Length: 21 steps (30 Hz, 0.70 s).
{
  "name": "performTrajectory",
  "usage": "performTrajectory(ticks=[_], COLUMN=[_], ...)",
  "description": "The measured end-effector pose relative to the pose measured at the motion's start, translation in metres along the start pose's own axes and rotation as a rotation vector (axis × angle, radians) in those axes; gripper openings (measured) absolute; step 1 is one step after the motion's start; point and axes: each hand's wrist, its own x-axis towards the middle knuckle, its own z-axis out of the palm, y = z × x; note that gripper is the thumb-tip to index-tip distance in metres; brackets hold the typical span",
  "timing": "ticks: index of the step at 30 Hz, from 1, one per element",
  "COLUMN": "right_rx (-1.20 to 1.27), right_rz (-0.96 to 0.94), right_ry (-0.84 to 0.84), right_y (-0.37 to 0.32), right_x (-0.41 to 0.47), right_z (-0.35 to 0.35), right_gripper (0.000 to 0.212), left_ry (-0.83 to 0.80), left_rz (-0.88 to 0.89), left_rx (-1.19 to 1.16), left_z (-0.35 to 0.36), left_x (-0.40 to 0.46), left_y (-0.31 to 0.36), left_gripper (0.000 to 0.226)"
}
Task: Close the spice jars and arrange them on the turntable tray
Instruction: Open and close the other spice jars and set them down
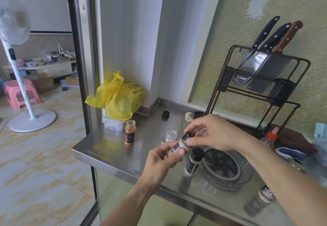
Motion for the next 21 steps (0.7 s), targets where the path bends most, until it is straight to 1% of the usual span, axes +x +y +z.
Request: performTrajectory(ticks=[2, 3, 4, 6, 7, 8, 11, 16, 19, 21], right_rx=[-0.034, -0.081, -0.153, -0.301, -0.352, -0.388, -0.447, -0.439, -0.414, -0.341], right_rz=[-0.013, -0.016, -0.022, -0.028, -0.035, -0.039, -0.018, -0.004, 0.028, 0.068], right_ry=[0.020, 0.030, 0.040, 0.053, 0.054, 0.050, 0.019, -0.002, -0.055, -0.037], right_y=[-0.001, -0.002, -0.003, -0.004, -0.003, -0.001, 0.005, 0.011, 0.009, 0.010], right_x=[0.003, 0.004, 0.006, 0.012, 0.015, 0.019, 0.028, 0.032, 0.032, 0.034], right_z=[0.004, 0.008, 0.013, 0.028, 0.036, 0.044, 0.055, 0.058, 0.052, 0.040], right_gripper=[0.033, 0.034, 0.036, 0.040, 0.042, 0.043, 0.041, 0.043, 0.052, 0.052], left_ry=[-0.029, -0.033, -0.013, 0.086, 0.121, 0.130, 0.143, 0.147, 0.105, 0.123], left_rz=[0.013, 0.032, 0.059, 0.128, 0.155, 0.159, 0.135, 0.146, 0.140, 0.158], left_rx=[0.038, 0.116, 0.260, 0.638, 0.772, 0.840, 0.898, 0.918, 0.949, 0.954], left_z=[-0.003, -0.005, -0.008, -0.013, -0.015, -0.015, -0.014, -0.015, -0.018, -0.024], left_x=[0.005, 0.009, 0.013, 0.019, 0.021, 0.023, 0.025, 0.026, 0.024, 0.019], left_y=[0.002, 0.002, 0.000, -0.008, -0.013, -0.017, -0.027, -0.033, -0.032, -0.030], left_gripper=[0.024, 0.024, 0.023, 0.024, 0.028, 0.030, 0.028, 0.028, 0.037, 0.042])
